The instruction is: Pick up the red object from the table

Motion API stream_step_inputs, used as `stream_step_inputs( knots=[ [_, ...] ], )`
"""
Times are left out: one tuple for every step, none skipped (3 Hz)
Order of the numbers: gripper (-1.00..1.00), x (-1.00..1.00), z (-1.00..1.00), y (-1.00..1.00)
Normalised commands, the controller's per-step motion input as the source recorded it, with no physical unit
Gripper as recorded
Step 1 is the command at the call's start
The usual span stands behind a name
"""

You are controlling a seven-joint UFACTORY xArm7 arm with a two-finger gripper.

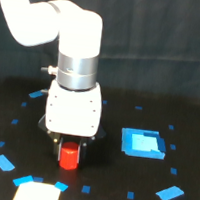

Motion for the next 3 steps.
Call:
stream_step_inputs(
  knots=[
    [-1.00, 0.03, -0.10, 0.37],
    [-1.00, 0.15, 1.00, 0.38],
    [-1.00, 0.05, 1.00, 0.68]
  ],
)
